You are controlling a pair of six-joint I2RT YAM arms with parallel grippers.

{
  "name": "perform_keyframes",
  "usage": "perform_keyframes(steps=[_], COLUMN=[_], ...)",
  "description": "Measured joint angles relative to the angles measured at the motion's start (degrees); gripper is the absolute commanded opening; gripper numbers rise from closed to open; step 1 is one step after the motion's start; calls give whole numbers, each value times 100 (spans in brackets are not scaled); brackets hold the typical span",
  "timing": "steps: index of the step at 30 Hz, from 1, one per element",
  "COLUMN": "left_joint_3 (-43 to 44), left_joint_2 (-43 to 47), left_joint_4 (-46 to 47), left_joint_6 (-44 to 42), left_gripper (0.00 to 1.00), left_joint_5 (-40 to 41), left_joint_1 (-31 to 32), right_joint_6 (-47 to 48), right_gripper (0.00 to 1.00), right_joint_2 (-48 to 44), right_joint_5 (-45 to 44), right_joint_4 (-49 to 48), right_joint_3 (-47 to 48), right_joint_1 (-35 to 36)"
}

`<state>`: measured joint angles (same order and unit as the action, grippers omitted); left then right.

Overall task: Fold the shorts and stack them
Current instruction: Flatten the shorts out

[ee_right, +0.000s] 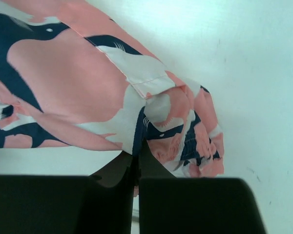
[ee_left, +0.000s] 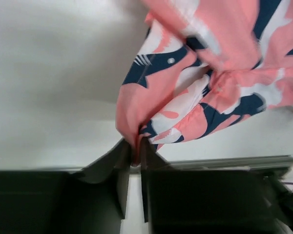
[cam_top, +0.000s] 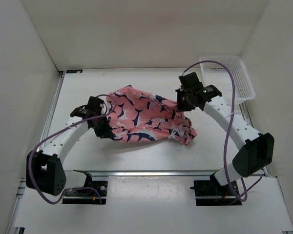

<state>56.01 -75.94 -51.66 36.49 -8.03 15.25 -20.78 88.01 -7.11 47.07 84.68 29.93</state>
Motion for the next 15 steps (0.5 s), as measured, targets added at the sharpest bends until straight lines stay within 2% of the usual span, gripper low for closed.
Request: perform_keyframes(steps=[1, 2, 4, 6, 7, 8, 9, 12, 14, 15], left_joint_3=[-101, -149, -44, 402, 732, 1047, 1414, 2610, 3274, 3528], left_joint_2=[162, 262, 216, -114, -337, -533, -748, -1458, -1961, -2208], left_joint_4=[-63, -138, -295, -566, -625, -645, -673, -660, -577, -507], left_joint_6=[20, 55, 57, 48, 33, 4, 0, -203, -308, -356], left_gripper=[65, 81, 98, 97, 90, 73, 62, 41, 41, 46], left_joint_5=[-42, -72, -94, 2, 98, 210, 326, 557, 566, 560], left_joint_1=[31, 46, 46, 46, 46, 46, 39, -66, -199, -264], right_joint_6=[4, 9, 24, 35, 42, 44, 50, 85, 120, 136], right_gripper=[0, 0, 0, 0, 0, 0, 0, 0, 0, 0], right_joint_2=[-129, -186, -129, 20, 83, 118, 125, 118, 118, 118], right_joint_5=[63, 120, 168, 175, 175, 166, 160, 109, 105, 105], right_joint_4=[4, 33, 98, 120, 120, 107, 105, 101, 101, 98], right_joint_3=[-210, -382, -601, -693, -715, -741, -772, -782, -782, -782], right_joint_1=[-28, -35, -44, -48, -50, -55, -57, -70, -79, -87])
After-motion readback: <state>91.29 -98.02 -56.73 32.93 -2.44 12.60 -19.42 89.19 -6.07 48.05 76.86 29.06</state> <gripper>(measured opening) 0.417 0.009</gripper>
